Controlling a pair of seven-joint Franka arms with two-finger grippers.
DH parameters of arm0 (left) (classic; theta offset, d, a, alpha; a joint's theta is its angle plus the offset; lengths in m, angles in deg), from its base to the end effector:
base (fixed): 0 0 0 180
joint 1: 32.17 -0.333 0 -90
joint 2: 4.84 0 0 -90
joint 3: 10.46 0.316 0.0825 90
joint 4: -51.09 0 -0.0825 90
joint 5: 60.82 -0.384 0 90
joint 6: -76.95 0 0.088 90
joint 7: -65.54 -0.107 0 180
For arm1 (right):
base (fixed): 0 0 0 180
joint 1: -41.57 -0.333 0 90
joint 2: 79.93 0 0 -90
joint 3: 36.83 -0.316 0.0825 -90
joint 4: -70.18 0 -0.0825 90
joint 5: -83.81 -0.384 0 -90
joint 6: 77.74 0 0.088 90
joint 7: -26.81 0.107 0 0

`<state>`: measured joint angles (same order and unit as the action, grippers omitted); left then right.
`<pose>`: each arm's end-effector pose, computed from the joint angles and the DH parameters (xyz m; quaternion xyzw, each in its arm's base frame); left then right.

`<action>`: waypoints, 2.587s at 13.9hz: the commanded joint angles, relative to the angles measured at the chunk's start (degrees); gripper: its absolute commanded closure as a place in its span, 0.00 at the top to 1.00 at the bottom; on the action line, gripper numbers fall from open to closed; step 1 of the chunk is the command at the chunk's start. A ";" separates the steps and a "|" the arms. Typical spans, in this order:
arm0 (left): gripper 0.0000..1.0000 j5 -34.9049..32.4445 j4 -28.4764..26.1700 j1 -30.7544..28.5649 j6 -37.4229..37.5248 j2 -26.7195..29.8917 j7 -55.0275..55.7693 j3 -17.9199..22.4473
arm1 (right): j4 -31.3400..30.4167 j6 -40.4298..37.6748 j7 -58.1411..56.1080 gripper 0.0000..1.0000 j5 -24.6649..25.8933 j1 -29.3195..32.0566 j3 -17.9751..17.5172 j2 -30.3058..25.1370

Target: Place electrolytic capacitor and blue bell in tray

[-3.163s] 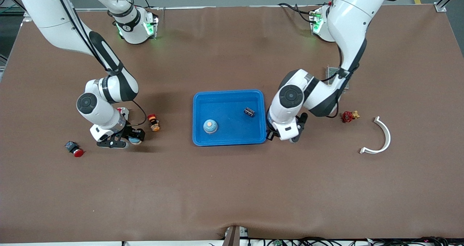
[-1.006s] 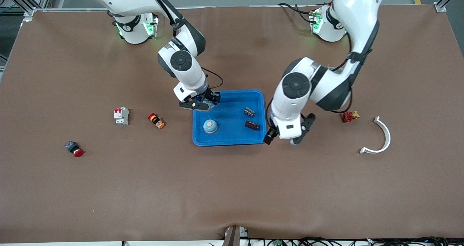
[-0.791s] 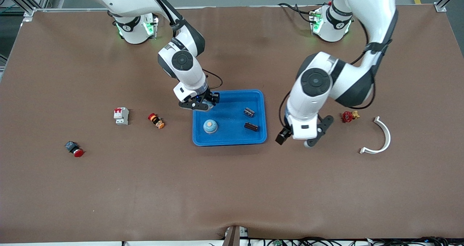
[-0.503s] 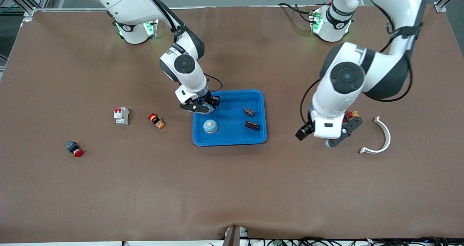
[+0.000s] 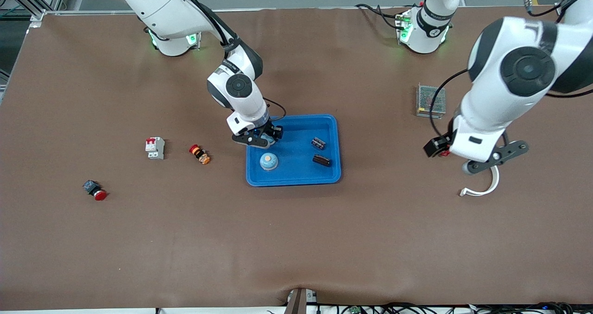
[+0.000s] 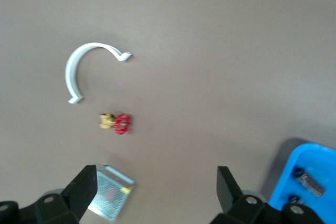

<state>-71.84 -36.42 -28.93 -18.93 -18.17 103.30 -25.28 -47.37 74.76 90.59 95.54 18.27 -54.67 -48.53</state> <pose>0.6028 -0.1609 0.5211 -0.9843 -0.1593 0.0039 0.0762 0.4510 0.3985 0.1875 -0.9895 0.1334 -0.0079 0.0559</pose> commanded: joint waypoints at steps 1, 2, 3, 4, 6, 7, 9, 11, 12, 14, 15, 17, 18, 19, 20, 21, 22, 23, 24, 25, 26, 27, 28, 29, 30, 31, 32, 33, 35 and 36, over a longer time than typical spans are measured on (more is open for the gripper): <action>1.00 0.82 -0.73 -1.92 3.23 3.92 -4.97 -0.30 | 1.80 -0.01 3.45 0.00 1.98 -1.84 0.97 1.12; 1.00 0.91 -0.73 -2.10 4.29 4.97 -5.24 -0.30 | 1.98 -0.01 3.46 0.00 1.98 -2.02 1.49 1.29; 1.00 0.91 -0.65 -2.19 4.99 5.50 -5.59 -0.30 | 2.07 -0.01 3.46 0.00 2.07 -2.63 2.02 1.38; 1.00 0.91 -0.65 -2.19 5.78 6.12 -6.90 -0.30 | 2.16 0.08 3.46 0.00 2.07 -3.50 2.90 1.47; 1.00 1.00 -0.65 -4.11 7.19 7.52 -10.84 -0.38 | 2.16 0.16 3.46 0.00 2.07 -4.48 3.96 1.47; 1.00 1.09 -0.73 -4.56 7.46 8.48 -13.30 -0.30 | 2.24 0.16 3.46 0.00 2.07 -4.48 3.96 1.47; 1.00 1.44 -1.08 -4.30 7.64 10.33 -17.35 1.36 | 3.11 -0.53 5.37 0.79 1.46 -3.96 3.87 1.47; 1.00 2.84 -1.26 -3.95 8.86 11.92 -21.56 3.73 | 4.09 -2.11 7.41 1.00 1.89 -4.13 3.87 1.38; 1.00 3.54 -1.26 -3.78 9.48 12.36 -24.55 4.88 | 5.13 -3.86 6.89 1.00 1.89 -3.78 3.87 1.30; 1.00 4.42 -1.26 -1.76 10.45 13.50 -27.03 8.47 | 9.16 -14.01 4.96 1.00 1.72 -3.43 3.61 0.07; 1.00 5.82 -1.18 -1.67 10.89 13.94 -27.82 9.36 | 12.49 -20.86 3.47 1.00 1.11 -3.34 3.44 -0.63; 1.00 6.98 -1.26 -1.75 12.20 14.73 -30.02 10.86 | 19.09 -31.17 1.97 1.00 -0.47 -2.03 3.00 -0.90; 1.00 6.98 -1.44 -1.75 12.64 14.82 -30.55 10.95 | 21.21 -32.43 1.87 1.00 -2.74 -1.58 3.17 -1.34; 1.00 7.06 -1.52 -1.93 12.65 15.08 -30.64 10.95 | 22.45 -32.53 1.44 1.00 -4.50 0.60 3.34 -1.69; 1.00 7.07 -1.53 -1.93 12.65 15.17 -31.08 10.95 | 23.50 -32.53 -0.83 1.00 -4.87 3.49 3.00 -1.69; 1.00 7.15 -1.53 -2.10 12.65 15.26 -32.21 10.95 | 23.77 -32.53 -4.59 1.00 -4.96 5.69 2.99 -1.78; 1.00 7.94 -1.61 -2.19 12.65 15.35 -32.83 11.39 | 23.95 -32.62 -8.46 1.00 -4.96 8.76 2.99 -2.22; 1.00 8.90 -2.22 -2.19 12.65 15.96 -32.92 12.18 | 23.95 -32.71 -12.76 1.00 -4.96 12.19 2.91 -2.57; 1.00 9.43 -2.75 -2.28 12.65 16.31 -32.93 12.44 | 23.95 -32.71 -17.07 1.00 -4.96 14.92 2.91 -2.83; 1.00 9.53 -2.84 -2.28 12.65 16.49 -32.93 12.45 | 23.95 -32.71 -20.94 1.00 -4.96 17.47 2.99 -2.84; 1.00 9.44 -2.84 -2.37 12.65 16.58 -32.93 12.45 | 23.95 -32.71 -24.11 1.00 -4.96 19.67 3.08 -2.75; 1.00 9.44 -2.84 -2.80 12.56 16.58 -32.93 12.36 | 23.95 -32.62 -27.45 1.00 -4.88 21.52 3.26 -2.75; 1.00 9.53 -2.93 -2.98 12.56 16.58 -32.93 12.36 | 23.95 -32.53 -30.44 1.00 -4.18 22.84 3.43 -2.75; 1.00 9.53 -2.93 -2.98 12.56 16.58 -32.93 12.36 | 24.13 -32.53 -32.65 1.00 -3.91 23.99 3.69 -2.84; 1.00 9.53 -3.02 -3.07 12.47 16.58 -32.93 12.36 | 24.22 -32.53 -34.49 1.00 -3.91 26.00 3.70 -2.84; 1.00 9.53 -3.19 -3.24 12.39 16.58 -32.93 12.36 | 24.13 -32.62 -37.04 1.00 -3.99 28.02 3.61 -2.84; 1.00 9.61 -3.28 -3.77 12.30 16.58 -32.93 11.92 | 24.13 -32.79 -41.33 1.00 -4.08 29.43 3.52 -3.18; 1.00 9.61 -3.37 -3.77 12.21 16.58 -32.93 11.92 | 24.13 -33.93 -45.37 1.00 -4.08 31.10 3.52 -3.88; 1.00 10.05 -3.28 -3.95 12.12 16.58 -32.93 11.92 | 24.22 -37.18 -51.45 1.00 -4.00 34.18 3.52 -5.99; 1.00 11.10 -3.28 -4.65 12.03 16.58 -32.93 11.83 | 24.22 -37.97 -54.35 1.00 -4.00 35.85 3.52 -7.13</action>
<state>-62.88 -38.26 -32.33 -6.47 -3.27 71.39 -13.22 -22.66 39.25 41.17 91.53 50.99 -50.12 -52.44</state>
